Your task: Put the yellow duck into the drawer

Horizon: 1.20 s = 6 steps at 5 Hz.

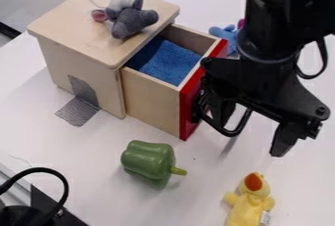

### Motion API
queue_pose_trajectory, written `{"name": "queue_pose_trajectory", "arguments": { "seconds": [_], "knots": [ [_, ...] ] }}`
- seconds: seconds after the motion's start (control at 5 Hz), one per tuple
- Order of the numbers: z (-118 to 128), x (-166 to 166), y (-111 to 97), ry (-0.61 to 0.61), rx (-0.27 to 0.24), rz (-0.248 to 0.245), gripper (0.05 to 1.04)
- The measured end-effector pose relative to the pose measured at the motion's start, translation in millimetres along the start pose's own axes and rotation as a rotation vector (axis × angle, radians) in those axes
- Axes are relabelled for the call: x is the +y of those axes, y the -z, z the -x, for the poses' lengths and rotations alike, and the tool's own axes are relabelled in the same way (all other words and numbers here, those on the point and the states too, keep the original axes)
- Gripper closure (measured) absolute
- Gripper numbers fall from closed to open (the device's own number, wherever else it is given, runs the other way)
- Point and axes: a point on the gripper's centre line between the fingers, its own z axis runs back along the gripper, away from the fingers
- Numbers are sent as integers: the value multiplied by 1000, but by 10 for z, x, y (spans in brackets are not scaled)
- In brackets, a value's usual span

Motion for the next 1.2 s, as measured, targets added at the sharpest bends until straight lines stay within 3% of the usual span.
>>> {"name": "queue_pose_trajectory", "arguments": {
  "seconds": [0.2, 0.6, 1.2],
  "knots": [
    [42, 7, 46, 2, 21, -7, 86],
    [116, 40, 453, 123, 95, 6, 86],
    [310, -4, 1009, 82, 137, 10, 86]
  ]
}}
